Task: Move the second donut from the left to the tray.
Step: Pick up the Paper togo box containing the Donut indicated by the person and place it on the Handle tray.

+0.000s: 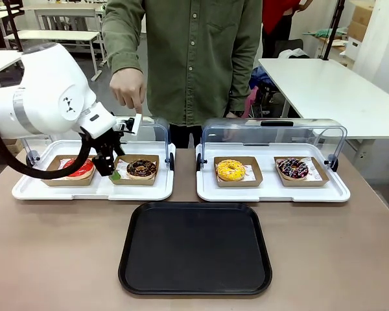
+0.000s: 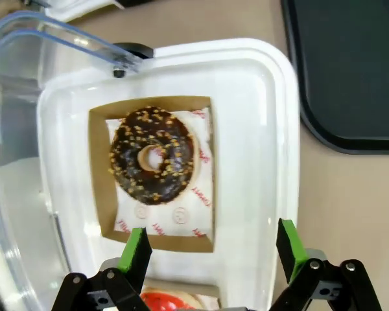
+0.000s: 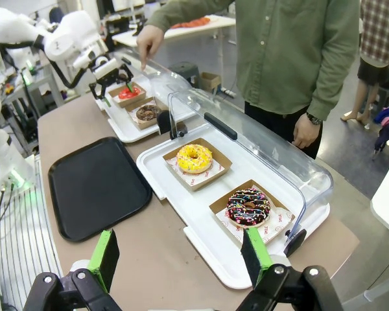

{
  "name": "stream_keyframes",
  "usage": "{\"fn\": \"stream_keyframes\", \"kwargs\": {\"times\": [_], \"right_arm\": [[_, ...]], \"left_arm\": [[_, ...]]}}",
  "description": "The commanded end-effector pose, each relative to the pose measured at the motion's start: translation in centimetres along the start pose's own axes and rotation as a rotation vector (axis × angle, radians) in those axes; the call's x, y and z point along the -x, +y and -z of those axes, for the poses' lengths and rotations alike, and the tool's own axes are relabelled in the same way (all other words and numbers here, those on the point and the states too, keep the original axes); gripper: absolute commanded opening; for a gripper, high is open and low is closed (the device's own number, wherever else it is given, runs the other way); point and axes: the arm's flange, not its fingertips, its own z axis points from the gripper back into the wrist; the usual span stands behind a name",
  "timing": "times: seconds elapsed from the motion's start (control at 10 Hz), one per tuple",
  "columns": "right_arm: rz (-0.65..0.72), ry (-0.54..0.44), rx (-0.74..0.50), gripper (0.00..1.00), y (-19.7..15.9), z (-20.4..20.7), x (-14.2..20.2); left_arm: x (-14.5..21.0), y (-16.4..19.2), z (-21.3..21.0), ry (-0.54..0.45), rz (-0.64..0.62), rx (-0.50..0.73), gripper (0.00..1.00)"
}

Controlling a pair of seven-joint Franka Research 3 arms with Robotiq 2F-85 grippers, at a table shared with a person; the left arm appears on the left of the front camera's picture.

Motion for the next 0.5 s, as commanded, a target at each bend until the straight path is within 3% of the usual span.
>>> {"fn": "stream_keyframes", "kwargs": {"times": [0.0,0.4], "right_arm": [[-0.028,-0.025,-0.002,1.0,-0.23,-0.08,-0.29],[-0.028,-0.025,-0.002,1.0,-0.23,-0.08,-0.29]], "left_arm": [[0.06,-0.88,0.25,0.005,0.008,0.013,1.0],[0.06,-0.88,0.25,0.005,0.008,0.013,1.0]]}}
